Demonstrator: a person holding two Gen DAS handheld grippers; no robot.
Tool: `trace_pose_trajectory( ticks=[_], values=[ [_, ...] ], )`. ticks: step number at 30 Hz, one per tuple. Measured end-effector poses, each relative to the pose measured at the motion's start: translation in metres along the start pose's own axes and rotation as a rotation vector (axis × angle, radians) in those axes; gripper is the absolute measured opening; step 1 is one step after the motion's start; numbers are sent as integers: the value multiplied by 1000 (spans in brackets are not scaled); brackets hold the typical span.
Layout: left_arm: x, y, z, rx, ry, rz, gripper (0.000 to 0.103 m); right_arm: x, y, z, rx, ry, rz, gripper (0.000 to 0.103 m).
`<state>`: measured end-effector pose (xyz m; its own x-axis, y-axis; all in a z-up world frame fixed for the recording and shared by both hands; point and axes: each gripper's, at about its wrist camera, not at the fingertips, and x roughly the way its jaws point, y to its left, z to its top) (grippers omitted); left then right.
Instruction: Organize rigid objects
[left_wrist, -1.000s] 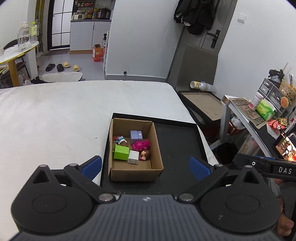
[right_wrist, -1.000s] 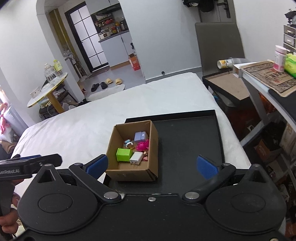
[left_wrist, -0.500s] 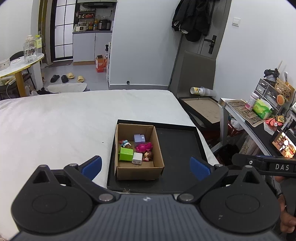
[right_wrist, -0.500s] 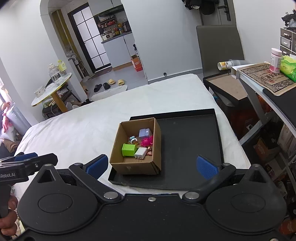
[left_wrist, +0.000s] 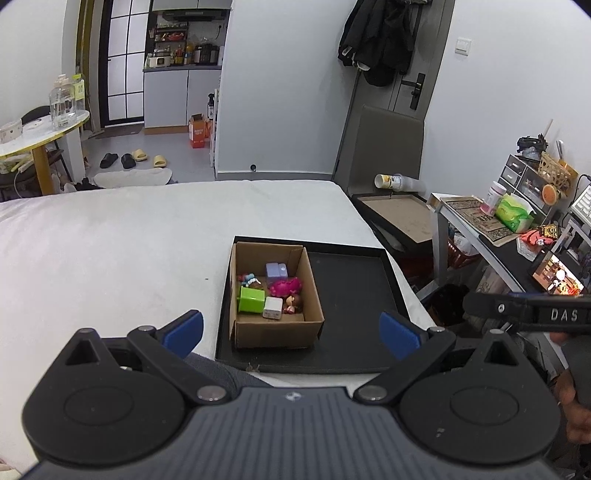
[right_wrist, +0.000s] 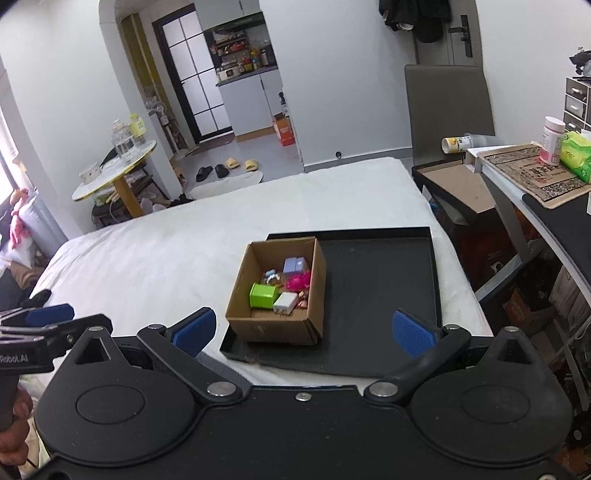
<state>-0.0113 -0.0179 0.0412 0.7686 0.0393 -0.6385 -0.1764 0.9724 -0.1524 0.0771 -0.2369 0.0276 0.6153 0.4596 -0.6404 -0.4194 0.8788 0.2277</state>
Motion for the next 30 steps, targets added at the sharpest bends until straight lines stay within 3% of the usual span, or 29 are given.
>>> trace_pose_trajectory(
  ticks=[30],
  values=[
    [4, 5, -6, 3, 23, -7, 101, 0, 17, -8, -23, 26, -1, 103]
  ],
)
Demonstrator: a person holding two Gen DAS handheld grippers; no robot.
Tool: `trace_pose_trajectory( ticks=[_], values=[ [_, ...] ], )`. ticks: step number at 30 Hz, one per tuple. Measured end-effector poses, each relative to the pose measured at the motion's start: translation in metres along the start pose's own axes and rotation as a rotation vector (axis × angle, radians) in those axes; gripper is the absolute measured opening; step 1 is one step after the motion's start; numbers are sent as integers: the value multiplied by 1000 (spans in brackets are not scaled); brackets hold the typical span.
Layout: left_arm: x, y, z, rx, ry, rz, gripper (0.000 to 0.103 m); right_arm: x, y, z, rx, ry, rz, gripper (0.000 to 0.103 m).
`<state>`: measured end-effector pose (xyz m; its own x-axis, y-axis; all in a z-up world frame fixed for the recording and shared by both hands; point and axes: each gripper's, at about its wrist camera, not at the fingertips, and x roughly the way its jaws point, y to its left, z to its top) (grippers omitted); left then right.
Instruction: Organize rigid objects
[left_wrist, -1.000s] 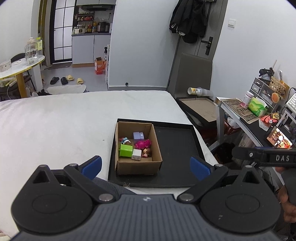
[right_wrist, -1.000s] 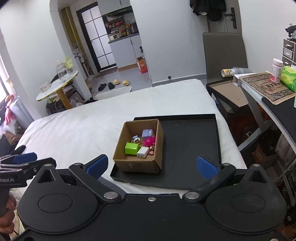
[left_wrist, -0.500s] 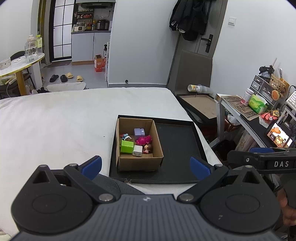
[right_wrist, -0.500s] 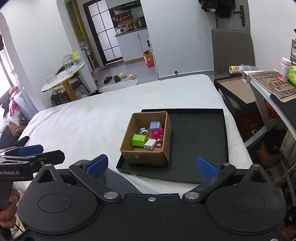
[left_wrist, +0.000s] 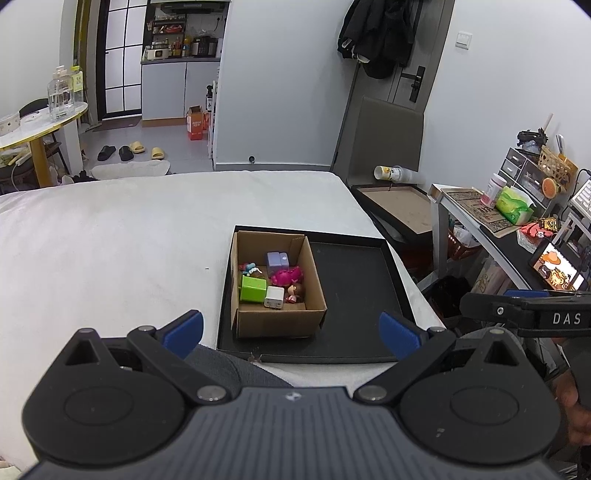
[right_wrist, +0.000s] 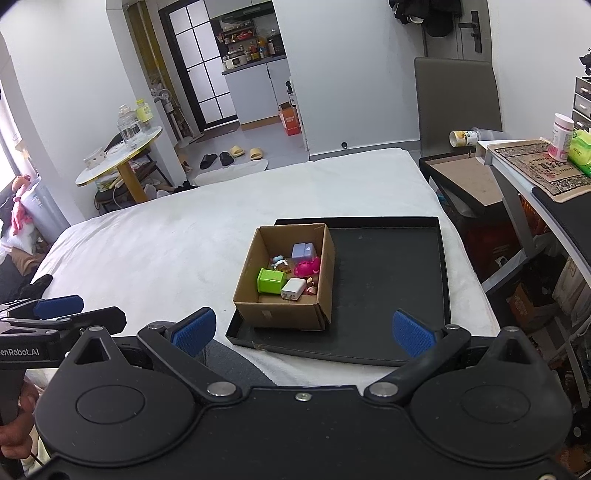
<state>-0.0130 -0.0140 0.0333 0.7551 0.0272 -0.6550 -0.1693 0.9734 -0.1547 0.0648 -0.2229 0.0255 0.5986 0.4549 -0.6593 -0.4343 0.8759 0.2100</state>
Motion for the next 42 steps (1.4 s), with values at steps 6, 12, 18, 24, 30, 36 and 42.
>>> trace_pose_trajectory(
  ticks=[6, 12, 18, 24, 30, 36, 42],
  values=[
    [0, 1, 0, 0, -3, 4, 101, 0, 0, 0, 3, -1, -4, 103],
    [-2, 2, 1, 2, -7, 9, 101, 0, 0, 1, 0, -3, -3, 103],
    [-1, 1, 1, 2, -7, 9, 101, -1, 0, 0, 3, -2, -6, 103],
    [-2, 0, -1, 6, -6, 9, 101, -1, 0, 0, 5, -1, -7, 103],
    [-1, -1, -2, 8, -6, 4, 101, -1, 0, 0, 5, -1, -7, 103],
    [0, -2, 0, 12, -2, -2, 101, -1, -1, 0, 4, -1, -7, 103],
    [1, -1, 0, 17, 1, -3, 101, -1, -1, 0, 4, -1, -6, 103]
  ],
)
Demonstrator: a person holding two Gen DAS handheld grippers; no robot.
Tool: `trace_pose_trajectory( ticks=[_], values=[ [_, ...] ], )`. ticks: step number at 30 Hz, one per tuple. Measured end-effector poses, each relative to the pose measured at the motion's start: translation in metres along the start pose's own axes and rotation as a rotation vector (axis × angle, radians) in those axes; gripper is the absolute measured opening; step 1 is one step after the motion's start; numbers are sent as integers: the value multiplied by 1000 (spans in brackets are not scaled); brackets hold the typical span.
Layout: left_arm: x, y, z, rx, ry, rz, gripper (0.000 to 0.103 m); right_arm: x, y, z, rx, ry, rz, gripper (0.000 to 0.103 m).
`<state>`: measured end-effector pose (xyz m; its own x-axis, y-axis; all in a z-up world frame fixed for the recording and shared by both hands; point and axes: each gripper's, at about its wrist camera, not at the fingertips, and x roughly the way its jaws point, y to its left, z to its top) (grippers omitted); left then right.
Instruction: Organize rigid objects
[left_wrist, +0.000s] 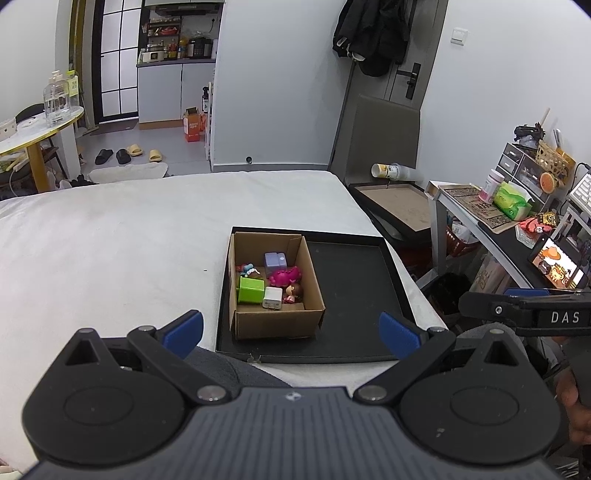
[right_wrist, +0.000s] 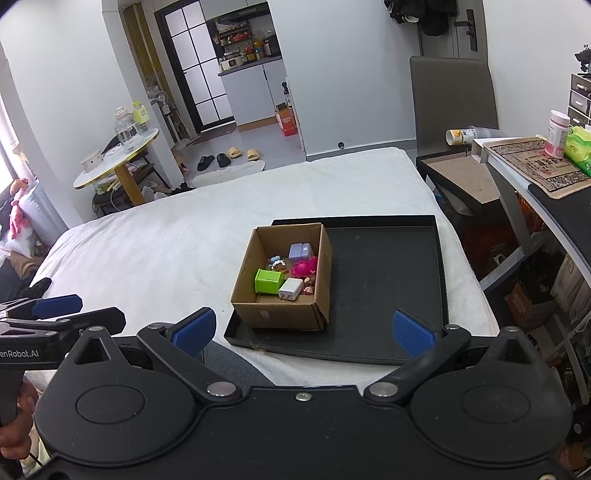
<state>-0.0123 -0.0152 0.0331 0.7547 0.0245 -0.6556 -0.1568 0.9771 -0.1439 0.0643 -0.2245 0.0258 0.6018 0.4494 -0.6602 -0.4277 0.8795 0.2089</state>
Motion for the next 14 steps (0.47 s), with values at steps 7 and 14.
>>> trace_pose_trajectory(
  ticks=[7, 14],
  values=[
    [-1, -1, 0, 5, -6, -11, 101, 2, 0, -2, 9, 1, -5, 103],
    [1, -2, 0, 13, 6, -11, 101, 3, 0, -4, 22, -2, -7, 103]
  ],
)
